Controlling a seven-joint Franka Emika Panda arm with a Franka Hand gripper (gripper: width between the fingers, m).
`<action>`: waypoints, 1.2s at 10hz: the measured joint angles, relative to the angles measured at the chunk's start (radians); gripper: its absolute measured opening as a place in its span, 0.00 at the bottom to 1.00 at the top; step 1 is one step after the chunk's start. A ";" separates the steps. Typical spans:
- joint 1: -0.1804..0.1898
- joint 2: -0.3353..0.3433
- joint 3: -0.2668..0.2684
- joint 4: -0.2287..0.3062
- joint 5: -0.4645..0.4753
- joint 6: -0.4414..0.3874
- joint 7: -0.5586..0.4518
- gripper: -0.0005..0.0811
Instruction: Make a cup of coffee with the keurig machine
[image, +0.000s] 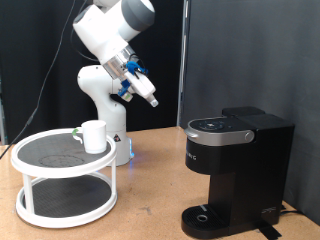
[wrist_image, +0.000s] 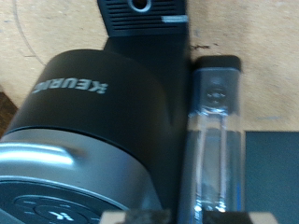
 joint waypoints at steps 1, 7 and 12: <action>-0.017 -0.007 -0.034 0.002 -0.019 -0.055 -0.002 0.01; -0.114 -0.021 -0.210 0.060 -0.221 -0.352 -0.087 0.01; -0.137 -0.029 -0.269 0.056 -0.232 -0.393 -0.178 0.01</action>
